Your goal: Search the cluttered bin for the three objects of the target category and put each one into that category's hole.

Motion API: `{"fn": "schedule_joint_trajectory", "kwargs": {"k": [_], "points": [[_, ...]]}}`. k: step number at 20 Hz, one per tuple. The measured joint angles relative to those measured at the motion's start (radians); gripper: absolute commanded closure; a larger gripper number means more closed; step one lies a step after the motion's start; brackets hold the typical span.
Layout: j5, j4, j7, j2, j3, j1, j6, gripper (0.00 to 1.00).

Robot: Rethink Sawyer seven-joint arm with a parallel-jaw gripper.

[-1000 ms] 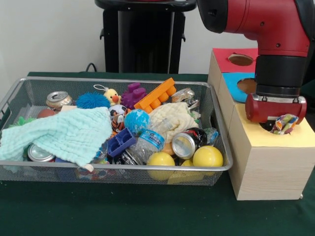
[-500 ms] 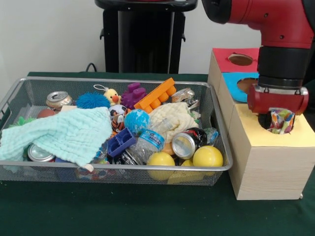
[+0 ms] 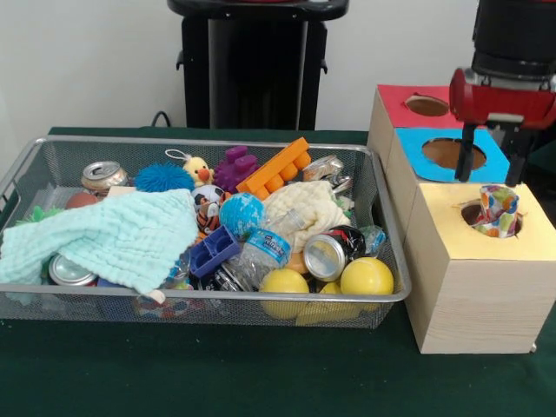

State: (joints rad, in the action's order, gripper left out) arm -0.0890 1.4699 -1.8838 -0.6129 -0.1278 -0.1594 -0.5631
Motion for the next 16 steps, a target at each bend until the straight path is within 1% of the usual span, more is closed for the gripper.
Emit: {"fn": "schedule_joint_trajectory", "kwargs": {"k": [1,5,12,16], "points": [[0.003,0.002,0.0,-0.023,0.0,0.003,-0.041,0.0],[0.015,0.003,0.0,-0.065,0.0,0.012,-0.094,0.0],[0.034,0.004,0.0,-0.105,0.001,0.041,-0.105,0.0],[0.052,0.003,0.0,-0.109,0.007,0.084,-0.105,0.0]]}}
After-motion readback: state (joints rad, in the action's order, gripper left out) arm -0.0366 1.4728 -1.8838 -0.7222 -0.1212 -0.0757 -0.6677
